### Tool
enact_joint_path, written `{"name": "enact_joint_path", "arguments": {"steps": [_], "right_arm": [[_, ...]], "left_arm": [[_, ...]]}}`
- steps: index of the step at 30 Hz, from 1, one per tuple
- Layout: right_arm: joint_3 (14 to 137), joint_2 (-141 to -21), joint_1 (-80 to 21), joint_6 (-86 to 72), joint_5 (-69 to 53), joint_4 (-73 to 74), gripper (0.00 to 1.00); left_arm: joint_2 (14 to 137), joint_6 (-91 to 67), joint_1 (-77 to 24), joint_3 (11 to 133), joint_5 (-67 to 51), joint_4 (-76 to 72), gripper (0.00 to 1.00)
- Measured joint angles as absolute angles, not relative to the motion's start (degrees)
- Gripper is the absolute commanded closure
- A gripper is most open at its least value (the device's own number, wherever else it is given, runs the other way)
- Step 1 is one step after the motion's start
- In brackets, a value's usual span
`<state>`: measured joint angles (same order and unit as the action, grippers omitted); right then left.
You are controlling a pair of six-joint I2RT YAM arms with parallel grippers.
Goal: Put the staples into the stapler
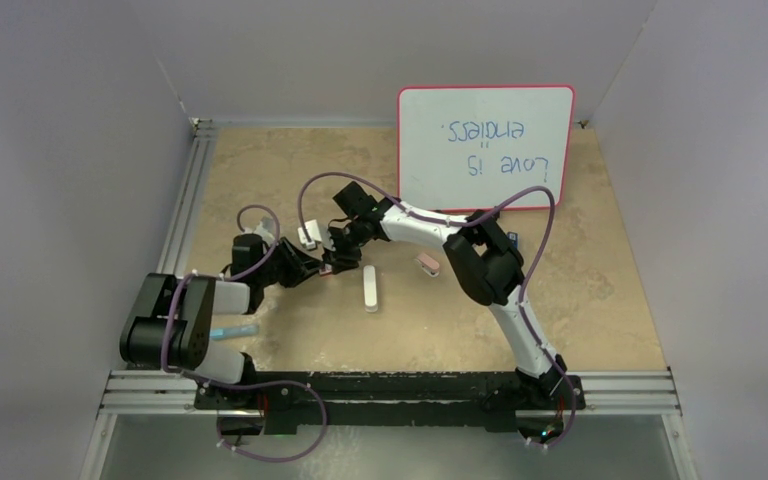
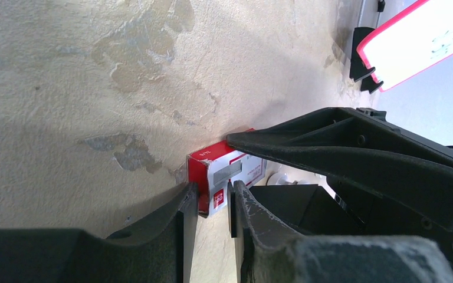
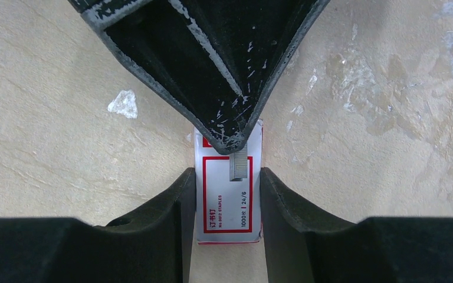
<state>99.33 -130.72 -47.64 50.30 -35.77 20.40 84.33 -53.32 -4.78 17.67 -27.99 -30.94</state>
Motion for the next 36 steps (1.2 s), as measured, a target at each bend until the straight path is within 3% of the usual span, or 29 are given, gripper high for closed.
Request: {"name": "enact_joint_path", "arguments": {"steps": [14, 24, 36], "right_arm": [[95.59, -129.21, -47.66, 46.22, -35.73, 14.68, 0.59], [92.23, -128.14, -47.53, 44.80, -36.53, 8.45, 0.39], [85.21, -117.51, -40.66, 39.40, -35.46, 6.46, 0.38]], "left_arm": [[90.74, -53.43, -4.10, 19.49, -34.41, -36.40, 0.74], [91.07, -53.17, -4.54, 20.14, -35.09, -34.33, 0.72], [90.06, -52.88, -4.64, 21.23, -34.94, -31.48, 0.62]]}}
